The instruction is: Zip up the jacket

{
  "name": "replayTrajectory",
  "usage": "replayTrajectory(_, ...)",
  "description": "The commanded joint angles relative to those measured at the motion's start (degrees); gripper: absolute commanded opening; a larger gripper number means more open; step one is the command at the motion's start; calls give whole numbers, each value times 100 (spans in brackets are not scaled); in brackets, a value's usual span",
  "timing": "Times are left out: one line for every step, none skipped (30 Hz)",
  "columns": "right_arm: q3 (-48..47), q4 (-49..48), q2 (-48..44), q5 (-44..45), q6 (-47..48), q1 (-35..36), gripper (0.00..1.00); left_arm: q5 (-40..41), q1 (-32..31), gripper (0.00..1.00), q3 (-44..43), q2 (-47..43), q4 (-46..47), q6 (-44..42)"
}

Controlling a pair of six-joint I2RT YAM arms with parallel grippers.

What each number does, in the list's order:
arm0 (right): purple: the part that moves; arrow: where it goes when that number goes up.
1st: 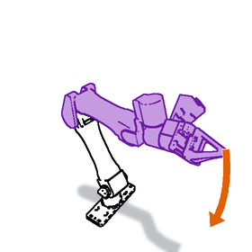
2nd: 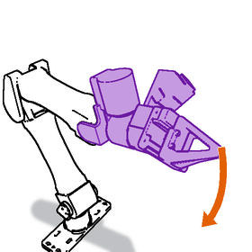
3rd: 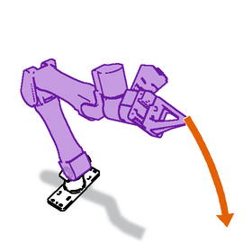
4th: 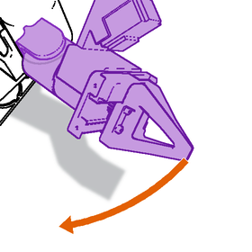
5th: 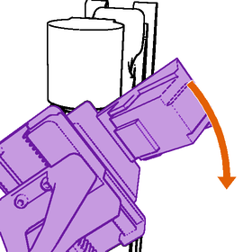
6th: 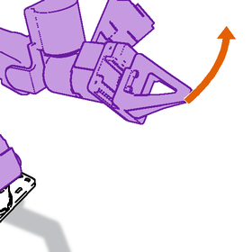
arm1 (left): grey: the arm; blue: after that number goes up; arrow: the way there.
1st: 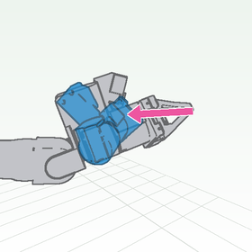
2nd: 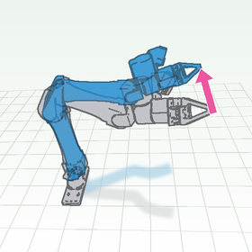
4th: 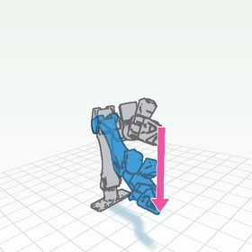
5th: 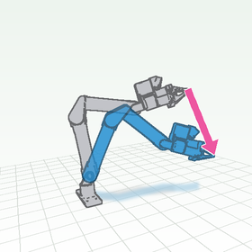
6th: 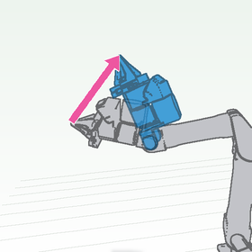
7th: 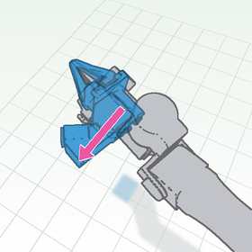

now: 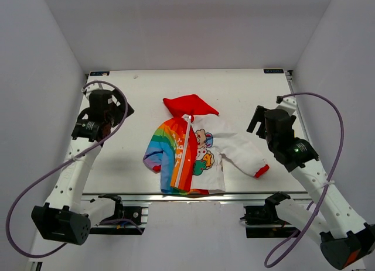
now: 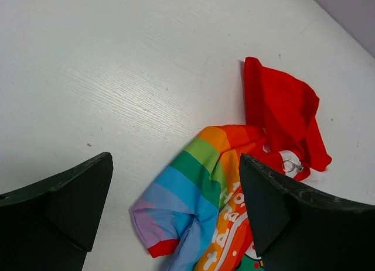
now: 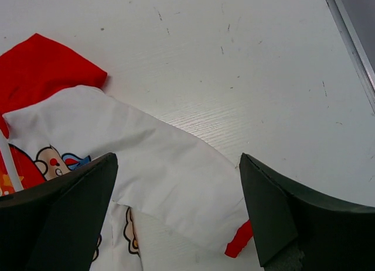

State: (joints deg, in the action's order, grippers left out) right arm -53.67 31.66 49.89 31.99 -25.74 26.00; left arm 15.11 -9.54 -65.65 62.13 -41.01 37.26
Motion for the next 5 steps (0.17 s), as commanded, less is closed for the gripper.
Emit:
replayTrajectory(128, -99, -225, 123, -28, 19, 90, -492, 119, 98, 105, 150, 243, -218)
replayTrajectory(155, -99, -225, 228, -71, 19, 89, -457, 128, 98, 113, 168, 243, -201)
replayTrajectory(199, -81, -216, 264, -98, 11, 89, -457, 137, 98, 122, 168, 269, -201)
replayTrajectory(216, -81, -155, 282, -90, 19, 89, -579, 154, 98, 157, 116, 443, -210)
replayTrajectory(225, -90, -120, 238, -55, 19, 90, -667, 154, 98, 253, 98, 532, -210)
